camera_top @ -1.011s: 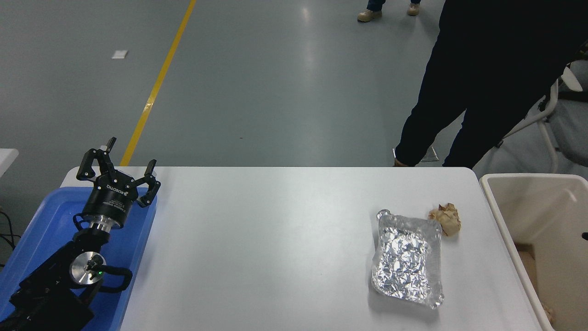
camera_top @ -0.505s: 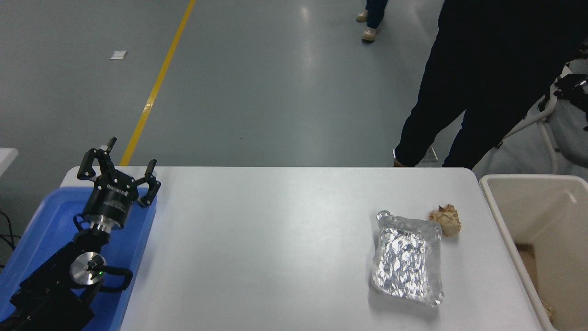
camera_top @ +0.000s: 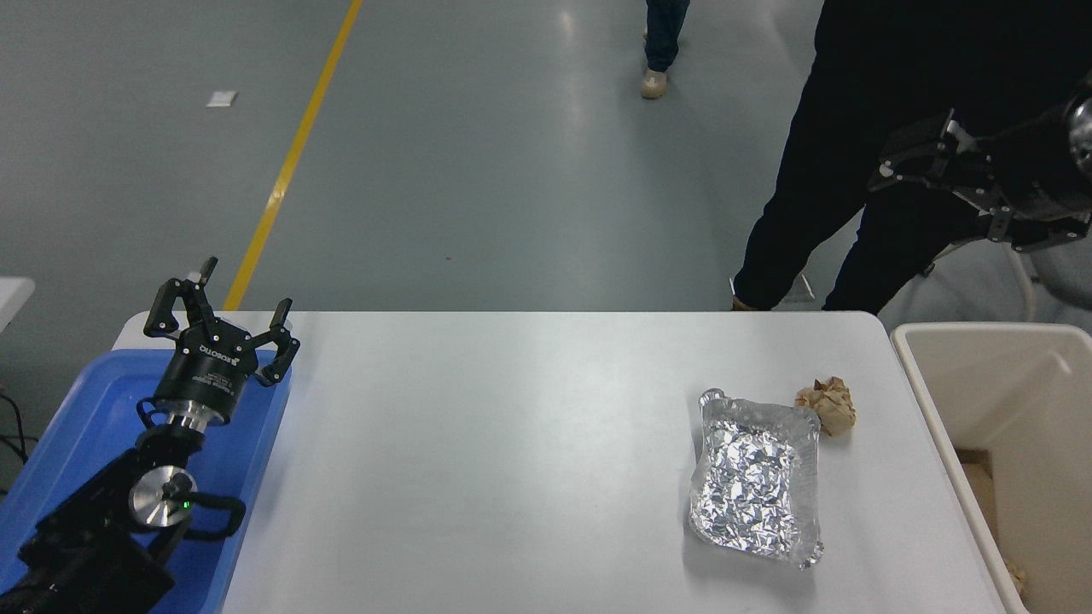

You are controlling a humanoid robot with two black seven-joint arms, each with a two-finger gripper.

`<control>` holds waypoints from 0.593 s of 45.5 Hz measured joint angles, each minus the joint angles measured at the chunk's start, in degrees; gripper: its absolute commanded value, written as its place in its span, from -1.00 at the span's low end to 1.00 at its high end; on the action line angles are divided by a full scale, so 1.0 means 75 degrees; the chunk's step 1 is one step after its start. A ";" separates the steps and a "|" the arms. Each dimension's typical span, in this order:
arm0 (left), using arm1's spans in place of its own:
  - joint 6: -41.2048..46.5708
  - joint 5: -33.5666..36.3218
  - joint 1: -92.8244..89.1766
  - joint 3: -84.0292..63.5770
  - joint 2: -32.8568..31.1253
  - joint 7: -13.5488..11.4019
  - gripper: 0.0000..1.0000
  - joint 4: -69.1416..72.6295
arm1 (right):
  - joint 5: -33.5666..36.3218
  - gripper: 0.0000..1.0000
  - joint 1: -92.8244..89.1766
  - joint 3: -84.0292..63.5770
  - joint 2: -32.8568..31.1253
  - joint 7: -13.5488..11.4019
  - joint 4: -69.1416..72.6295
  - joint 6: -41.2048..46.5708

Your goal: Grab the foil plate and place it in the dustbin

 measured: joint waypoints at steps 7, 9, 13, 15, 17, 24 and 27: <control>0.0000 -0.0001 -0.0001 0.0000 0.0000 0.0000 0.97 0.0000 | 0.0219 1.00 0.0553 -0.0132 0.0321 0.0005 0.0232 0.0482; 0.0000 -0.0001 -0.0001 0.0000 0.0000 0.0000 0.97 0.0000 | 0.0260 1.00 0.0664 -0.0156 0.0397 0.0006 0.0276 0.0602; 0.0000 -0.0003 -0.0001 -0.0001 0.0000 0.0000 0.97 0.0000 | 0.0313 1.00 0.0801 -0.0195 0.0510 0.0009 0.0333 0.0769; 0.0000 -0.0001 0.0000 -0.0001 0.0000 0.0000 0.97 0.0000 | 0.0334 1.00 0.0840 -0.0206 0.0557 0.0009 0.0354 0.0831; 0.0000 -0.0001 -0.0001 -0.0003 0.0000 0.0000 0.97 0.0000 | 0.0353 1.00 0.0856 -0.0222 0.0599 0.0009 0.0375 0.0894; 0.0000 -0.0002 -0.0001 -0.0004 0.0000 0.0000 0.97 0.0000 | 0.0375 1.00 0.0527 -0.0252 0.0718 0.0011 0.0400 0.0956; 0.0000 -0.0002 -0.0001 -0.0004 0.0000 0.0000 0.97 0.0000 | 0.0351 1.00 0.0215 -0.0254 0.0772 0.0010 0.0385 0.0832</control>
